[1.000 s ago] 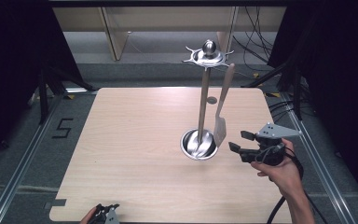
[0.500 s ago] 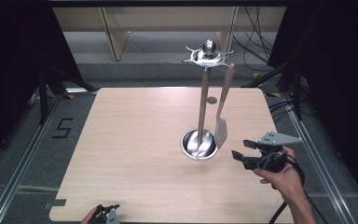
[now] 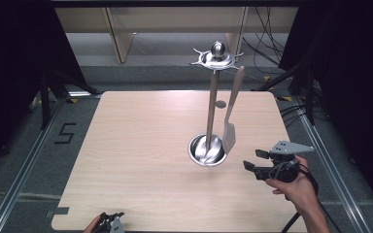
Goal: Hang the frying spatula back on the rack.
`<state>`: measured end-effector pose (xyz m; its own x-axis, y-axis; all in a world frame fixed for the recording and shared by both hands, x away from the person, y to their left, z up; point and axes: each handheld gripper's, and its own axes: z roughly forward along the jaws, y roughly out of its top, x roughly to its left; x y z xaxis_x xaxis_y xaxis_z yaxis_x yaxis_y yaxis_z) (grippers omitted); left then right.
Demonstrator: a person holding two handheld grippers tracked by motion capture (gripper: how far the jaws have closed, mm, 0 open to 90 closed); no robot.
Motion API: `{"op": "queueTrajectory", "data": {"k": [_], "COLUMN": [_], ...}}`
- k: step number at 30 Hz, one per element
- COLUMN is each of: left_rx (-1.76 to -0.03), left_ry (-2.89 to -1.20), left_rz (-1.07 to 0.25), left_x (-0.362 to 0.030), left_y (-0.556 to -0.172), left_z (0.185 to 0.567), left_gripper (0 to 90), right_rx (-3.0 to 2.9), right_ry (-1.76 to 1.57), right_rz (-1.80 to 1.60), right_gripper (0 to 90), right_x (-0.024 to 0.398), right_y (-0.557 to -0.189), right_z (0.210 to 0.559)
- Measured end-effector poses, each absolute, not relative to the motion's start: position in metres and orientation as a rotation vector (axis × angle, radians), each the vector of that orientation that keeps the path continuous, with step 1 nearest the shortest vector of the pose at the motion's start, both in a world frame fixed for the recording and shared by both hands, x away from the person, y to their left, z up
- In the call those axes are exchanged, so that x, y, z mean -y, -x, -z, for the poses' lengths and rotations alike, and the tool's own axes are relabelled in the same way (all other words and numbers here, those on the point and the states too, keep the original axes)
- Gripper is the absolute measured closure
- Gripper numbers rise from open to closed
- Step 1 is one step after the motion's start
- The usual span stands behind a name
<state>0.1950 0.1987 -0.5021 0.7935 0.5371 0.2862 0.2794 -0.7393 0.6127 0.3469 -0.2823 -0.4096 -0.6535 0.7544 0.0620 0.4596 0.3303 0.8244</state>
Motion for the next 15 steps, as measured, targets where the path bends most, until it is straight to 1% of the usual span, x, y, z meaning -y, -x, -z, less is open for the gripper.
{"op": "queueTrajectory", "data": {"k": [4,14,15], "left_rx": [-0.609,-0.606,-0.606], "left_ry": [-2.427,-2.424,-2.422], "left_rz": [-0.628,-0.605,-0.622], "left_x": [-0.1990,-0.2008,-0.2009], "left_y": [-0.1945,-0.1942,-0.1938], "left_z": [0.5031,0.5045,0.5039], "left_gripper": [15.4,15.4,15.4], "right_rx": [-2.284,-2.292,-2.284], "right_ry": [-1.103,-1.103,-1.110], "right_rz": [-1.236,-1.211,-1.212], "right_gripper": [34.5,33.2,33.1], "right_x": [0.2834,0.2870,0.2862], "right_y": [-0.3450,-0.3417,-0.3406], "right_z": [0.4112,0.4171,0.4180]}}
